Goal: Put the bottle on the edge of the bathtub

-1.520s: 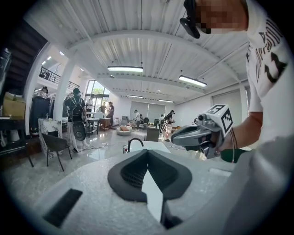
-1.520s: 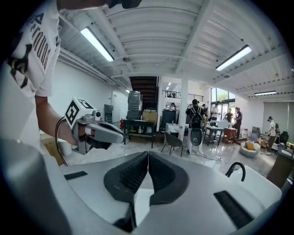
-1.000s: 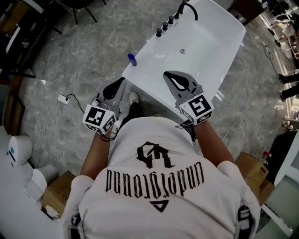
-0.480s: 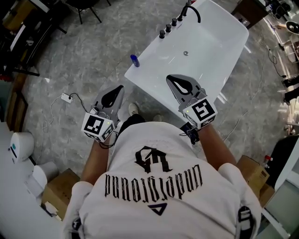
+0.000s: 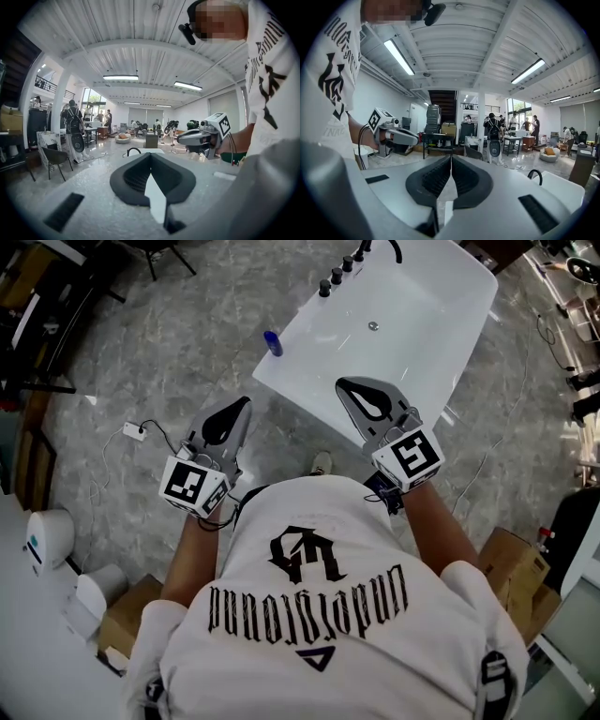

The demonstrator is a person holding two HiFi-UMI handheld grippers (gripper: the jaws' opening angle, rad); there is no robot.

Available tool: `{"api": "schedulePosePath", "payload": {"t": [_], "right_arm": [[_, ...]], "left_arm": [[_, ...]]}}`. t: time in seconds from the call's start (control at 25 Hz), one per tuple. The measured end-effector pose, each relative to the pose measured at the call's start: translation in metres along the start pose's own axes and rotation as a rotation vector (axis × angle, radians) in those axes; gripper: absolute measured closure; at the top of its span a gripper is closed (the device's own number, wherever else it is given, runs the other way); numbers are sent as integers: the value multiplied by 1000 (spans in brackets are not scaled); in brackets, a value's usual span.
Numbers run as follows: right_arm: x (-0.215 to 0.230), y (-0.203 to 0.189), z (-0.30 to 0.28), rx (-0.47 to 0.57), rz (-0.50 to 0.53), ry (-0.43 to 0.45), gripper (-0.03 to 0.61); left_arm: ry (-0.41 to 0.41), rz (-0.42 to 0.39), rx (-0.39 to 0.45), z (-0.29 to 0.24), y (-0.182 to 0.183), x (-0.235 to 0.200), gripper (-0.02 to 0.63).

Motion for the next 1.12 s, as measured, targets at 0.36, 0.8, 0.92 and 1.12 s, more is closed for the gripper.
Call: {"api": "schedulePosePath", "payload": {"t": [0.36, 0.8, 0.92, 1.12], "right_arm": [[-85, 13, -5, 2, -13, -37, 560], [-205, 22, -13, -26, -6, -79, 560], [-235, 18, -16, -50, -22, -84, 560], [-274, 18, -13, -67, -31, -73, 560]], "left_arm": [[-47, -9, 1, 77, -29, -11, 598], [-102, -23, 27, 181, -75, -19, 598], [-128, -29, 28, 202, -90, -21, 598], [-163, -17, 14, 223, -107, -23, 598]]}}
Point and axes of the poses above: the fingertips, and each gripper's own axes: z backward along the fingers, x to its right, y out of its top, the point moved 10 cm from there along z, backward along the fingers, and after that the axes turned 13 degrees about -x, right-handed, at the moved point
